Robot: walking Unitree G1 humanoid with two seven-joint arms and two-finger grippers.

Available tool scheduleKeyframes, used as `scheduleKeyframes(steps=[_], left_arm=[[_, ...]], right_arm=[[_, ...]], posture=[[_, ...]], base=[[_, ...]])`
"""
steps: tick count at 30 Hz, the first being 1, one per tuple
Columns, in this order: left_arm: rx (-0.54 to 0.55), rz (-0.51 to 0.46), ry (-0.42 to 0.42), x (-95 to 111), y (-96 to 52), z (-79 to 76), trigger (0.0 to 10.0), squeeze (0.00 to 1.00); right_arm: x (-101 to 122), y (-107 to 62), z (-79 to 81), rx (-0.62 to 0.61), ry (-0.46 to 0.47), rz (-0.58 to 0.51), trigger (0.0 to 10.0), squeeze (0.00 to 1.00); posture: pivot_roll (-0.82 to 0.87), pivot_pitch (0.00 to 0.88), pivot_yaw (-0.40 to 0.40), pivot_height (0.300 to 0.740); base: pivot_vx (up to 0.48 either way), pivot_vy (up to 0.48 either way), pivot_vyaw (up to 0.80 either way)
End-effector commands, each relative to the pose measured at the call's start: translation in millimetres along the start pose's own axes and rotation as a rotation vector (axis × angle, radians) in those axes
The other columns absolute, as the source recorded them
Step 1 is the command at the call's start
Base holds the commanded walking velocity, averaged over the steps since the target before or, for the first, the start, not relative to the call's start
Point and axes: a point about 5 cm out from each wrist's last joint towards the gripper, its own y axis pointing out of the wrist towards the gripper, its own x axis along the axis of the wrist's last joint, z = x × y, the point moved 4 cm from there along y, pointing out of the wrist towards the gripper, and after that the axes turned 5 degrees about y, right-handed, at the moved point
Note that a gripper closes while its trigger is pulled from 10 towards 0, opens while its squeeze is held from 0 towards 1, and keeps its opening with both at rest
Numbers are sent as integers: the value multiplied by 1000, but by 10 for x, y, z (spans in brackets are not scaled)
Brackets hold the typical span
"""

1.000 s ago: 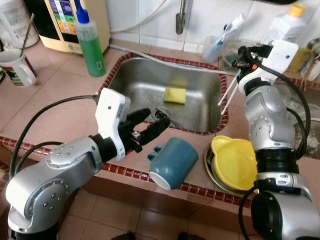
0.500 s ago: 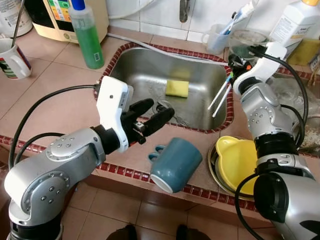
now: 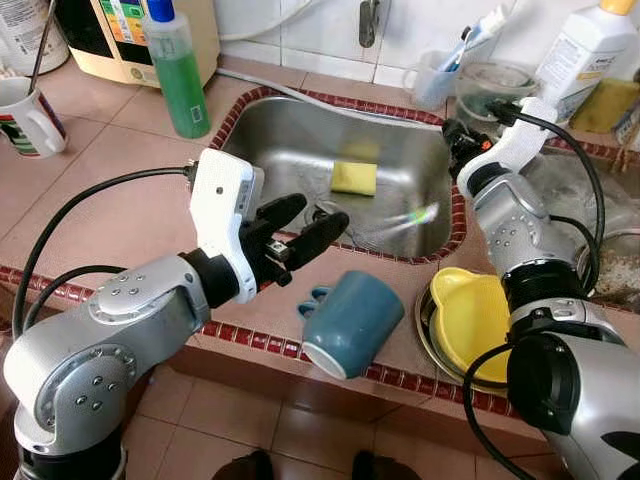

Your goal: Kitchen organization

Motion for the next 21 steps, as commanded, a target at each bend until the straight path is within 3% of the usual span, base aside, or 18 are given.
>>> scheduleKeyframes(steps=[1,8,10,11,16,21], left_arm=[[-3,-5,21,31,-24,-34,10000,0],[16,3,28,4,-28,22,10000,0],[27,2,32,-5,-19,54,10000,0],[34,2,33,-11,-13,75,10000,0],[115,13,41,-99,24,264,10000,0],[154,18,53,-164,53,366,10000,0]], right_arm=[[96,14,9,8,-3,-26,10000,1000],[192,18,41,23,-61,-74,10000,1000],[232,11,83,47,-93,-96,10000,498],[247,5,103,59,-107,-105,10000,0],[233,-97,206,118,-212,-149,10000,0],[181,-186,237,141,-232,-148,10000,0]], posture=[[-9,202,-72,740],[-10,183,-73,740],[-12,174,-73,740],[-14,168,-73,740],[-24,144,-70,740],[-35,124,-63,740]], base=[[0,0,0],[0,0,0],[0,0,0],[0,0,0],[0,0,0],[0,0,0]])
